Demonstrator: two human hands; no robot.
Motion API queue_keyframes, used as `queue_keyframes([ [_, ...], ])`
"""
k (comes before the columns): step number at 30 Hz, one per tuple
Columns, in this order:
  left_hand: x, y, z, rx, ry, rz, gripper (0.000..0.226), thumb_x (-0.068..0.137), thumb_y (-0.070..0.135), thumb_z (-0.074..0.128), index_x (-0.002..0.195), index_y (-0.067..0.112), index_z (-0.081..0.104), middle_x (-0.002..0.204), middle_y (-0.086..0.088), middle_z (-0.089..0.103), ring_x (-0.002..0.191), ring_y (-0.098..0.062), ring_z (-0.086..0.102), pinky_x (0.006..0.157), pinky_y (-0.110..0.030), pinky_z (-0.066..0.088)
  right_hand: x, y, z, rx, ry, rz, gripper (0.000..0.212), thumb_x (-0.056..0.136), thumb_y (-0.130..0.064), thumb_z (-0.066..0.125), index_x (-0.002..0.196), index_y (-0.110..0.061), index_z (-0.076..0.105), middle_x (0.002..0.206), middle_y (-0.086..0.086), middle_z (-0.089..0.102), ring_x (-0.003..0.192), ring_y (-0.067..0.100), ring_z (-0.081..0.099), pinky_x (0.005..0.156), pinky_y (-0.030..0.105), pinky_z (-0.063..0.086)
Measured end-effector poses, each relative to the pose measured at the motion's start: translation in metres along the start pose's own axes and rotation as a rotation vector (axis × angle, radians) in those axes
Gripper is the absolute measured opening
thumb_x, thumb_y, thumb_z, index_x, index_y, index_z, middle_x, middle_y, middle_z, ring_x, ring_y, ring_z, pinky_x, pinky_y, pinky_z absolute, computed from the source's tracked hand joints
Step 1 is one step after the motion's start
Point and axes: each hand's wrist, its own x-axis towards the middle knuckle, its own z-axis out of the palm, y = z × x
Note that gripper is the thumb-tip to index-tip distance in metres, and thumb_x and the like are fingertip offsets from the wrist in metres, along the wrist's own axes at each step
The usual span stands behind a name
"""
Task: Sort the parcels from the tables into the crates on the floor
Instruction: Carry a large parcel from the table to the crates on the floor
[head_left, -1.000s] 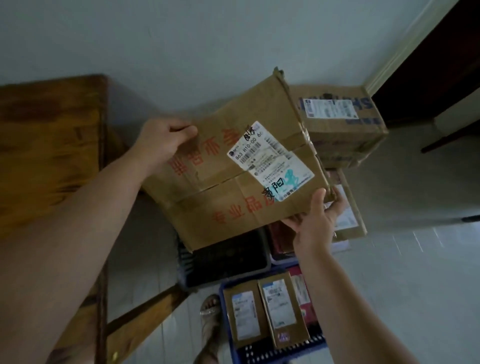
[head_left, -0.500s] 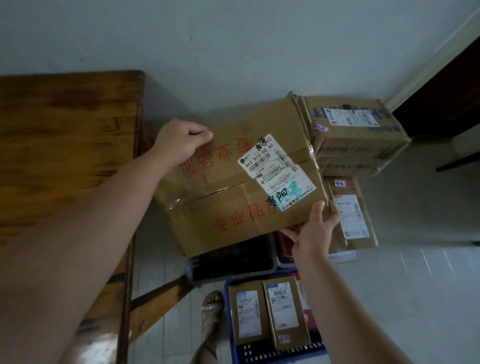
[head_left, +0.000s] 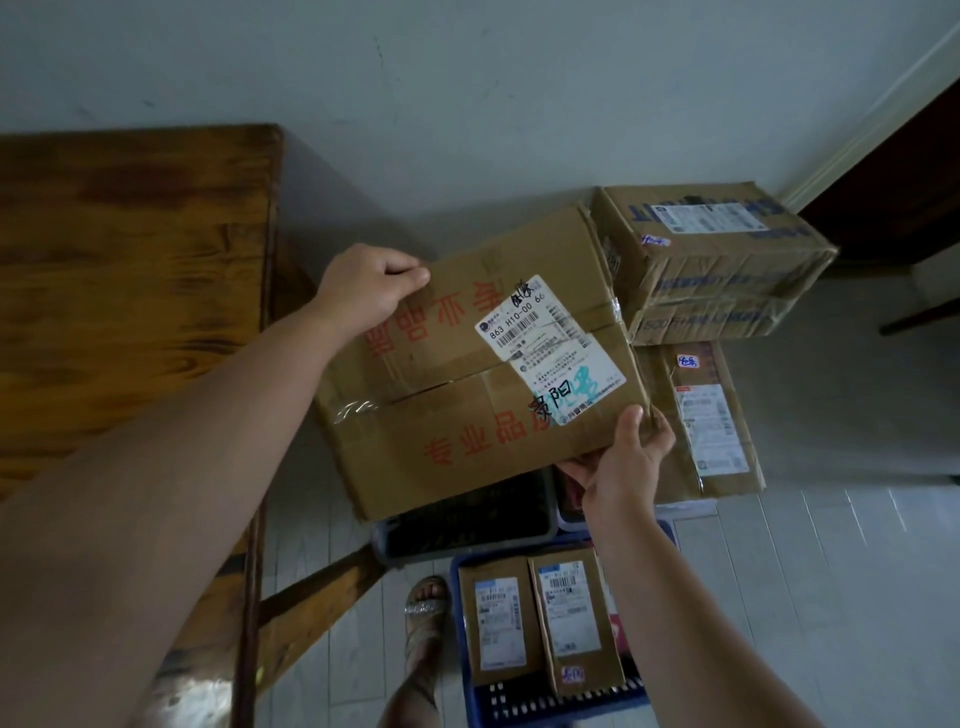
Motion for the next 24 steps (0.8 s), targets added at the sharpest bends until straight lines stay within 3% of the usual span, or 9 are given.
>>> queue_keyframes([
  [6,0.009,-0.021,0.009,0.035,-0.011,-0.045,0.029,0.092,0.028,0.058,0.114,0.011,0.069,0.118,-0.006,0.067,0.113,-0.022,0.059,0.101,-0.031,0.042,0.009,0.020,0.007,-0.030,0.001,0.065,0.032,0.099,-0.041,0.041,0.130,-0.040,0.031,0.121,0.005,0.050,0.097,0.026,0.061,0.073,0.051,0.058],
  [11,0.030,-0.046,0.040,0.058,-0.076,-0.095,0.027,0.092,0.025,0.059,0.112,0.009,0.070,0.117,-0.007,0.067,0.112,-0.022,0.059,0.096,-0.029,0.041,0.033,0.056,0.009,0.004,0.042,0.152,0.035,0.099,-0.041,0.043,0.132,-0.040,0.031,0.129,0.009,0.046,0.103,0.030,0.059,0.077,0.056,0.056],
  [16,0.061,-0.085,0.093,0.044,-0.149,-0.172,0.027,0.091,0.022,0.062,0.112,0.007,0.069,0.109,-0.005,0.067,0.106,-0.019,0.060,0.088,-0.021,0.038,0.079,0.095,0.006,-0.013,0.101,0.199,0.042,0.098,-0.040,0.044,0.137,-0.034,0.029,0.123,0.007,0.042,0.087,0.023,0.057,0.079,0.056,0.055],
  [21,0.091,-0.123,0.142,0.025,-0.212,-0.234,0.022,0.092,0.024,0.059,0.109,0.014,0.070,0.109,-0.004,0.067,0.102,-0.020,0.061,0.094,-0.032,0.044,0.128,0.135,0.007,0.026,0.172,0.309,0.050,0.098,-0.041,0.046,0.142,-0.033,0.024,0.129,0.010,0.046,0.102,0.036,0.058,0.079,0.057,0.055],
  [24,0.108,-0.140,0.167,0.021,-0.218,-0.232,0.025,0.094,0.026,0.057,0.113,0.015,0.068,0.117,-0.003,0.064,0.111,-0.022,0.057,0.096,-0.030,0.041,0.151,0.155,0.009,0.059,0.216,0.334,0.052,0.098,-0.043,0.046,0.143,-0.034,0.022,0.135,0.011,0.044,0.093,0.034,0.060,0.081,0.055,0.055],
])
